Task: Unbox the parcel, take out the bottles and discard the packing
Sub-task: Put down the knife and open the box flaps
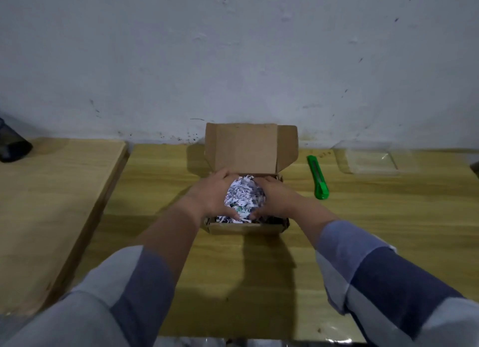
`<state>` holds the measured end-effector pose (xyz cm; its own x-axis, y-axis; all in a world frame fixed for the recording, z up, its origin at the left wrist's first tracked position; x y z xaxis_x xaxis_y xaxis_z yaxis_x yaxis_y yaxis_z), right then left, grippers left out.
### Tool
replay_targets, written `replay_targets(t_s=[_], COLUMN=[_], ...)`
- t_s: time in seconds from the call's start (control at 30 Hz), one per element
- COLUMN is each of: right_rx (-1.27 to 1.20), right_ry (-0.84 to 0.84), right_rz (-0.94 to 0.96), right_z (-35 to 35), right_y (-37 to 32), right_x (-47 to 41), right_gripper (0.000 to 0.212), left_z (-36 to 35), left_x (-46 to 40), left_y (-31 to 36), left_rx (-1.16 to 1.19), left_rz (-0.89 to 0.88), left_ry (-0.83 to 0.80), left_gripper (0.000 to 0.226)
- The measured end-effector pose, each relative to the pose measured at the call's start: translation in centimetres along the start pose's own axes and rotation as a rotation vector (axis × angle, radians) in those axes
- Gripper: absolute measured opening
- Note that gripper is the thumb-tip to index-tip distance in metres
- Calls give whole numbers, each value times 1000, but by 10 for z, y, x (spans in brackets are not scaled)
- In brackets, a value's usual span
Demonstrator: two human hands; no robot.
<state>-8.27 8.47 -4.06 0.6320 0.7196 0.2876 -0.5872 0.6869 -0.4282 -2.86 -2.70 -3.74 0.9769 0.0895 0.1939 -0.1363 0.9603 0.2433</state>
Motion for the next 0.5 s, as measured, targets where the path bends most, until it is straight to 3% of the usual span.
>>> replay_targets(t_s=[0.07,0.2,0.5], right_rx=[104,251,357], right_ry=[-29,-39,-35], right_rz=[-2,37,65], right_z=[-5,-13,-28], right_y=[4,3,5], right_x=[-4,-13,-26], right_gripper=[107,86,83], left_z=[-4,-13,-17], left_x=[-2,-7,-18], left_y=[1,4,10], left_rx=[-91,-211,-258], left_rz=[-37,-59,-97], left_ry=[-24,-55,36], left_gripper=[107,108,86])
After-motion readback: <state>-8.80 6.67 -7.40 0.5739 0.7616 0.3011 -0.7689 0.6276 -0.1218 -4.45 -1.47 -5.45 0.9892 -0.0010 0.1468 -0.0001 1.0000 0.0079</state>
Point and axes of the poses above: each hand's wrist, its own x-axis away from the middle knuckle, its own z-axis out of the back of the hand, y = z × x, the point moved 8 cm from there along -x, towards the middle knuckle, and after that the axes turned 6 degrees about y, right-handed, at the moved point
